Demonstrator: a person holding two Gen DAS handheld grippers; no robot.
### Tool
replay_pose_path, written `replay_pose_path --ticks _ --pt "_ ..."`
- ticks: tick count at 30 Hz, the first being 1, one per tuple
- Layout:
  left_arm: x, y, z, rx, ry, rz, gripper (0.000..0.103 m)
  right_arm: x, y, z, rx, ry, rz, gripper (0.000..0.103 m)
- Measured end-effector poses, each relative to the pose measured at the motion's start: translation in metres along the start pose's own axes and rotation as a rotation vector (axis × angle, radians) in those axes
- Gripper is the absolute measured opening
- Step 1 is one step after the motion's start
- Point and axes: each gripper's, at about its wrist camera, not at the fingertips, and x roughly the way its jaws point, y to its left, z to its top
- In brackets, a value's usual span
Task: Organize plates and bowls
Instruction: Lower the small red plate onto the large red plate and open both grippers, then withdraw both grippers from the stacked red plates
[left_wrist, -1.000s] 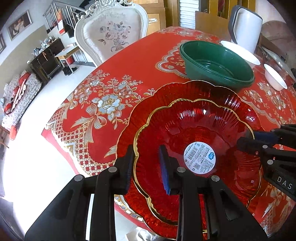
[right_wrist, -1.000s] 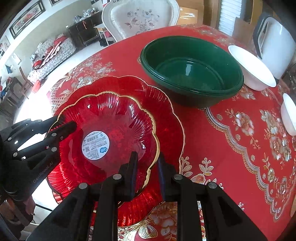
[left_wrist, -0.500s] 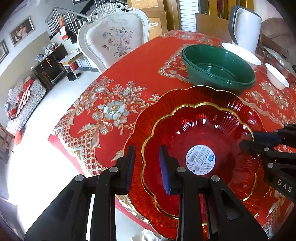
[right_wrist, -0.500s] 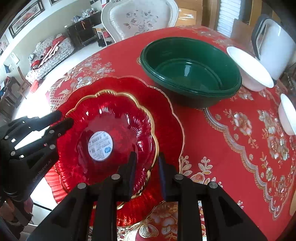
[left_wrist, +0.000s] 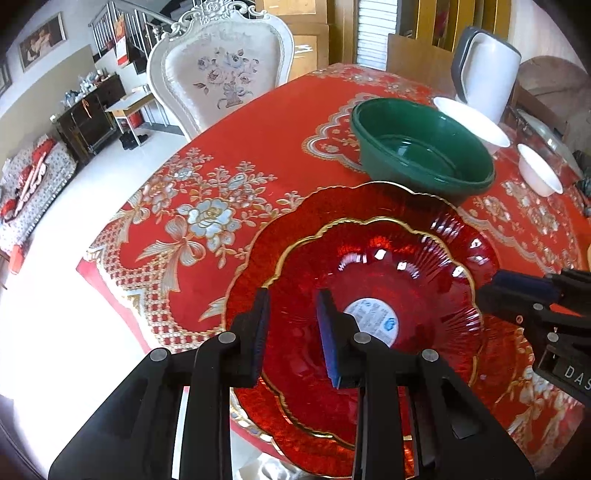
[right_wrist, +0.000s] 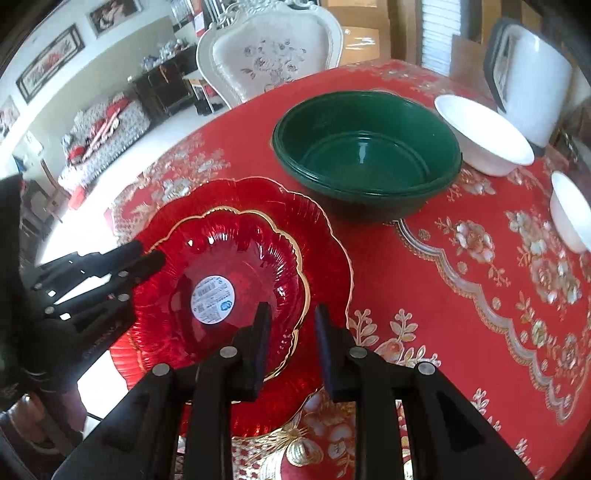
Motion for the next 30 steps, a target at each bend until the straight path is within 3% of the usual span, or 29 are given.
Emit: replay_pose_path --ticks 3,6,16,22,25,26,27,30 --pt "-0.001 -0.005 0.002 -0.01 0.004 -0.025 0.025 -0.006 -0.004 -0.003 0.024 -0.011 0.023 0.027" --pt "-0.002 -0.012 0.003 -0.013 0.005 -0.045 0.025 -0.01 -0.005 -0.006 0.042 -0.022 0.04 0.036" --pt "-0.012 -0.031 0.009 -0.05 -0.025 -0.119 0.025 -0.033 -0.016 -0.013 0.103 -0.091 0.08 0.039" --pt "-0.022 -0.046 0.014 -0.054 -0.063 -0.135 0.025 -0.049 -0.018 -0.014 0.127 -0.162 0.077 0.051" --pt "-0.026 -0.056 0.015 -0.041 -0.087 -0.134 0.035 -0.052 -0.025 -0.017 0.16 -0.185 0.051 0.052" --pt "-0.026 -0.059 0.016 -0.039 -0.091 -0.139 0.046 -0.052 -0.027 -0.017 0.169 -0.184 0.053 0.054" --pt "-0.028 -0.063 0.015 -0.039 -0.099 -0.144 0.05 -0.052 -0.03 -0.018 0.181 -0.182 0.059 0.054" --pt "-0.029 -0.07 0.016 -0.035 -0.111 -0.15 0.05 -0.053 -0.04 -0.023 0.22 -0.184 0.07 0.056"
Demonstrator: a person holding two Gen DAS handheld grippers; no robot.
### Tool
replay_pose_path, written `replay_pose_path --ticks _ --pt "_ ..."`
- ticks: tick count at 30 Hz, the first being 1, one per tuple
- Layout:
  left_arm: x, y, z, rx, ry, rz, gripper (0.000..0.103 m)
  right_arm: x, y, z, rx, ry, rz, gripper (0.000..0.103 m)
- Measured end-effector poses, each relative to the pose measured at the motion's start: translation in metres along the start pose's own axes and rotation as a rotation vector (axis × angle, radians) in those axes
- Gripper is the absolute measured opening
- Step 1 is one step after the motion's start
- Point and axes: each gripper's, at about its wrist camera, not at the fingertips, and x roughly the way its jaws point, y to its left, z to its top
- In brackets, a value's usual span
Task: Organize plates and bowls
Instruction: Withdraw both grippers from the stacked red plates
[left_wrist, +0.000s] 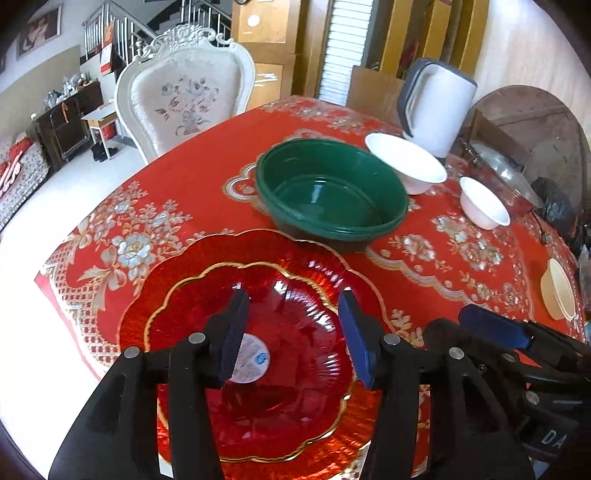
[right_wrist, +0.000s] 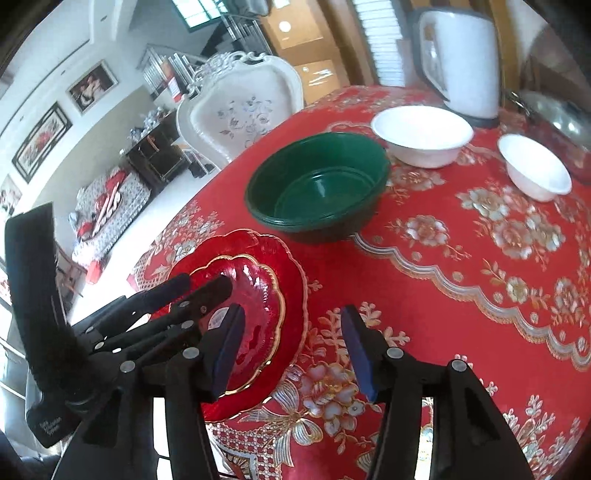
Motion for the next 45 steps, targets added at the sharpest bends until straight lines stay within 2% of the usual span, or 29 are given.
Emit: replay_pose_path --ticks 17,45 --pt "0.006 -0.038 0.001 0.074 0.014 0.005 0.05 -0.024 -0.051 -0.004 0.104 -0.044 -0.051 0.056" --pt "0.018 -0.047 0.007 0.109 0.029 0.024 0.05 -0.016 -0.084 0.003 0.165 -0.016 -0.063 0.057"
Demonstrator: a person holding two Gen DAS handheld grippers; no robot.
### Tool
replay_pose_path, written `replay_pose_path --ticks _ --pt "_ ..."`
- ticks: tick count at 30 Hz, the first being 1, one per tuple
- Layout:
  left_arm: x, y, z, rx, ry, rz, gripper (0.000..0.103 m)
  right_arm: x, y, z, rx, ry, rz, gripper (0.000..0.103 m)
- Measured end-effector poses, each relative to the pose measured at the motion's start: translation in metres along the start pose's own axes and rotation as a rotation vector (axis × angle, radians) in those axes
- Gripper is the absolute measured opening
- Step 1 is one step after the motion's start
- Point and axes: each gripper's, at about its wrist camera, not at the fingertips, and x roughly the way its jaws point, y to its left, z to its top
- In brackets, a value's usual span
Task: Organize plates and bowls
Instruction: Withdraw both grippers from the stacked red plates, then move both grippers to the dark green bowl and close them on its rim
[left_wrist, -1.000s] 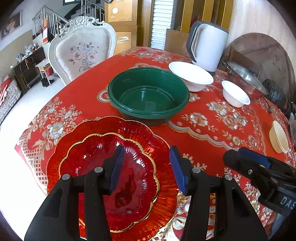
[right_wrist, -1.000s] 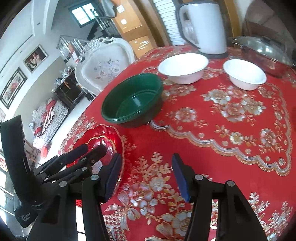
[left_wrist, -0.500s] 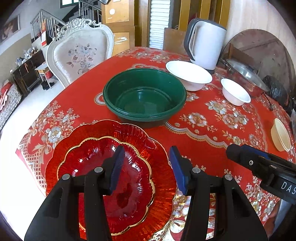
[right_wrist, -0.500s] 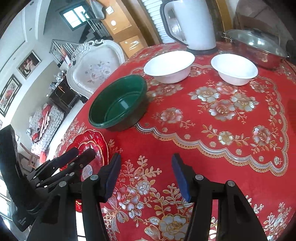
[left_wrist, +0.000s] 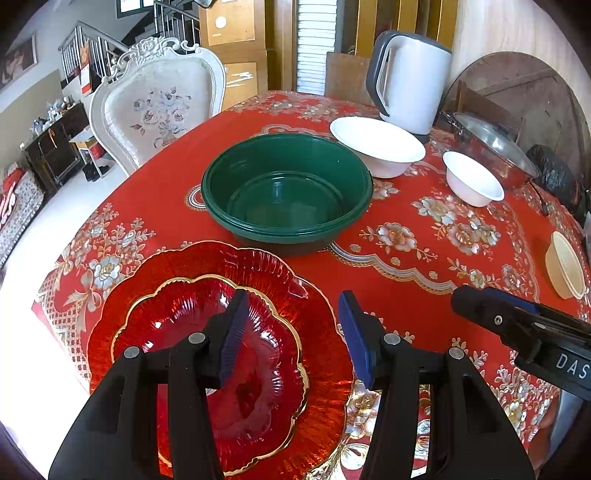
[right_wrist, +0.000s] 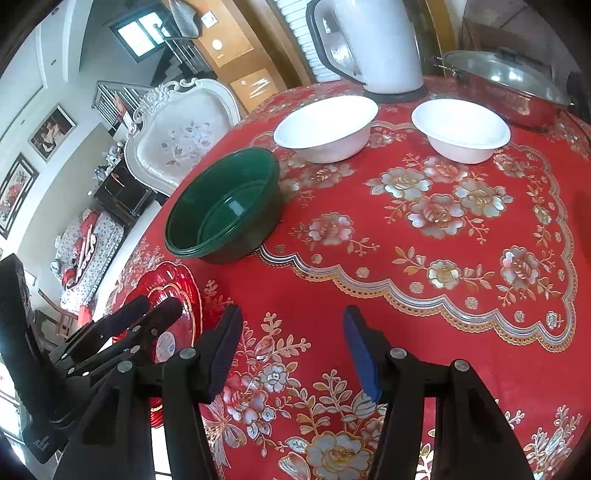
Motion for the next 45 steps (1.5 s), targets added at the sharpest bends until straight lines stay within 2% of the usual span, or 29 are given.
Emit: replay_pose_path --ticks 11,15,24,27,34,39,45 --pt "0.007 0.019 0.022 -0.013 0.002 0.026 0.05 0.018 0.013 0.024 -0.035 0.012 -0.003 0.057" --pt "0.016 0.038 0.04 -0.071 0.06 -0.052 0.05 0.027 0.018 0.04 -0.039 0.015 -0.008 0.057" --pt "0.037 0.075 0.083 -0.138 0.103 -0.043 0.05 0.049 0.026 0.07 -0.031 0.018 -0.011 0.061" --pt "0.049 0.086 0.094 -0.173 0.133 -0.064 0.05 0.059 0.025 0.079 -0.007 0.029 -0.005 0.061" --pt "0.075 0.098 0.11 -0.193 0.169 -0.042 0.05 0.08 0.023 0.087 0.008 0.067 -0.014 0.061" --pt "0.085 0.104 0.115 -0.219 0.168 -0.058 0.05 0.088 0.018 0.089 0.036 0.076 -0.019 0.061" --pt "0.102 0.104 0.118 -0.219 0.203 -0.069 0.05 0.093 0.019 0.093 0.042 0.079 -0.03 0.061"
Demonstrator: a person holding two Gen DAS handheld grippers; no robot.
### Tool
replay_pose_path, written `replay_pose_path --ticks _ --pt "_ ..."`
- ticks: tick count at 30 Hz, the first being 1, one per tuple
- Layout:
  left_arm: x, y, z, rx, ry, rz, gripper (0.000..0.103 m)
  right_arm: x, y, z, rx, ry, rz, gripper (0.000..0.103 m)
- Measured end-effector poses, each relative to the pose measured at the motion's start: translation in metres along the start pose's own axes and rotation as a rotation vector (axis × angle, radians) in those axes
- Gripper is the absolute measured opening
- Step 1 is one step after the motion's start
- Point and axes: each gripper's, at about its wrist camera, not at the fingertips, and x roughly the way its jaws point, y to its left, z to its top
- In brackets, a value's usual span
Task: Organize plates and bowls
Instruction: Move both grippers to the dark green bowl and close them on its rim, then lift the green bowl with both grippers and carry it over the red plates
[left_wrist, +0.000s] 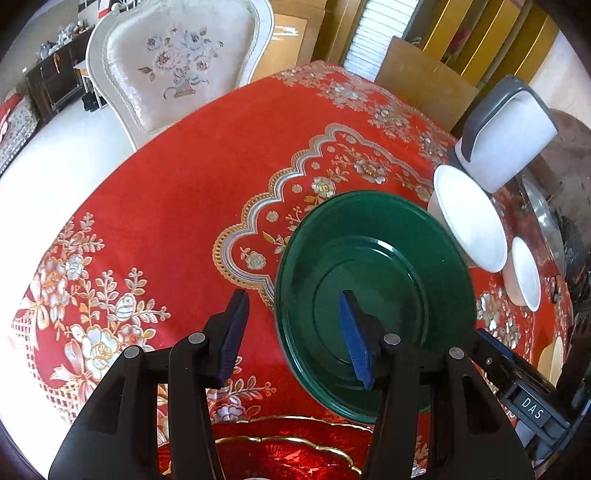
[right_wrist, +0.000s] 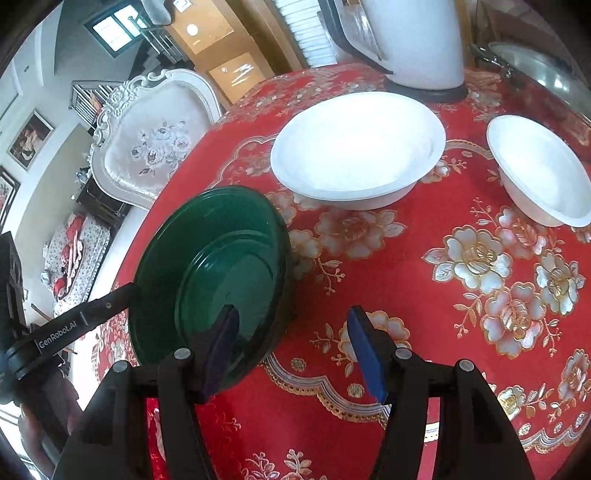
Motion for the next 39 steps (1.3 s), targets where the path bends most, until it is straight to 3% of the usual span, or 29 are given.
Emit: replay_pose_path --ticks 13,15,16,17,19,22,39 --pt "0.024 -0.015 -0.002 0.077 0.032 0.029 0.05 0.023 0.009 0.005 -0.093 0.004 -0.011 0.061" --pt "0.027 -0.017 -0.002 0.084 0.031 0.016 0.042 0.023 0.009 0.004 -0.104 -0.006 -0.008 0.06" --pt "0.028 -0.019 -0.003 0.09 0.026 0.022 0.037 0.023 0.009 0.004 -0.115 -0.011 -0.004 0.058" --pt "0.029 -0.02 -0.003 0.093 0.025 0.024 0.027 0.022 0.01 0.003 -0.125 -0.016 -0.005 0.049" --pt "0.03 -0.02 -0.004 0.097 0.023 0.022 0.027 0.022 0.012 0.002 -0.151 -0.024 -0.011 0.033" --pt "0.028 -0.018 -0.003 0.094 0.006 0.027 0.019 0.022 0.015 0.0 -0.202 -0.036 -0.059 0.026" --pt "-0.041 -0.031 -0.018 0.126 -0.19 0.054 0.019 -0.024 0.029 -0.002 -0.224 -0.141 -0.031 0.026"
